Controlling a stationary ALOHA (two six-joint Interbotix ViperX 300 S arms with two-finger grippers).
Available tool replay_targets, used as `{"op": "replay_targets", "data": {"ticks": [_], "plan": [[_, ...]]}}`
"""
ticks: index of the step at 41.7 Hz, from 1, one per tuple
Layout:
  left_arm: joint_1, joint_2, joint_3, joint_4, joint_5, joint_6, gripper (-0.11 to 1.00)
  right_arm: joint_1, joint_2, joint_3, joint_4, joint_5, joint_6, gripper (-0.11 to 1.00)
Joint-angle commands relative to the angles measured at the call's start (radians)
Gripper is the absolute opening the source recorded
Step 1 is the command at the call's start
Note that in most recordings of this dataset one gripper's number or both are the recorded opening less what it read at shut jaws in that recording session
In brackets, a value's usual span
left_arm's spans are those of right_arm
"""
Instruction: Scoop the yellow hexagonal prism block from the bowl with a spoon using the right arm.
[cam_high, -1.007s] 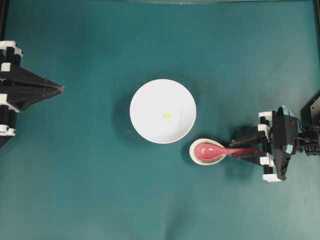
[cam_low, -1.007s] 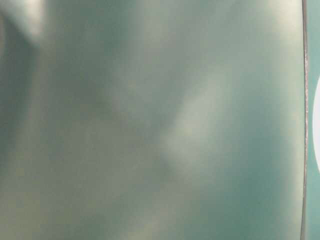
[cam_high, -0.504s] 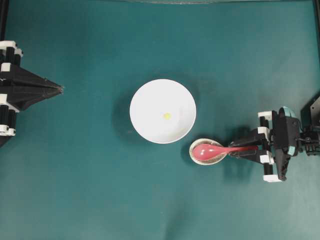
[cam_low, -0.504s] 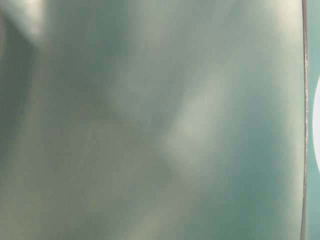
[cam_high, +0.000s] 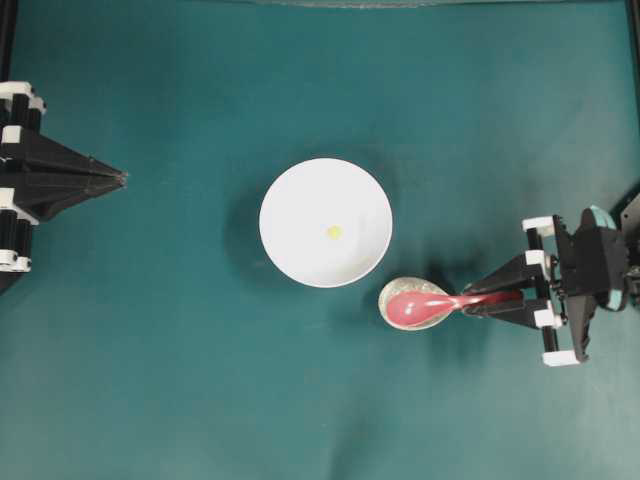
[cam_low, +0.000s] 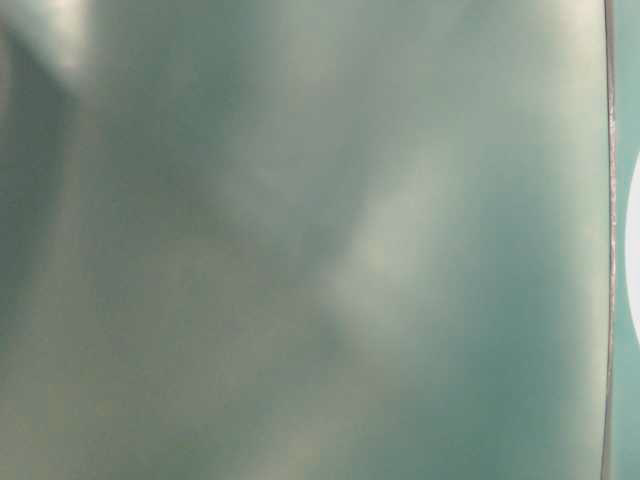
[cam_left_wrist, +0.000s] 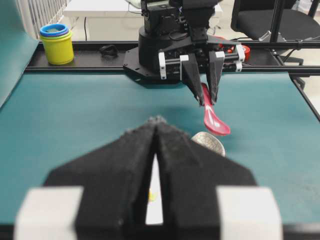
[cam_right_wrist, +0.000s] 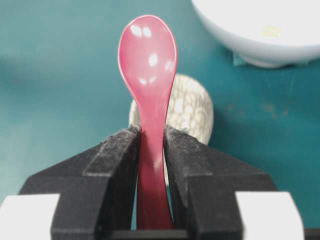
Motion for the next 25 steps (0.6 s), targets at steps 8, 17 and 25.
{"op": "replay_targets", "data": {"ticks": [8,17,25], "plan": [[0.002,0.006,-0.020,0.003,-0.005,0.002,0.00,-0.025,-0.141,-0.018,-0.002,0.075,-0.072,0.23],[0.002,0.006,-0.021,0.003,-0.005,0.002,0.00,-0.069,-0.242,-0.049,-0.002,0.201,-0.147,0.23],[0.002,0.006,-0.021,0.003,-0.005,0.002,0.00,-0.155,-0.313,-0.112,-0.002,0.373,-0.199,0.23]]}}
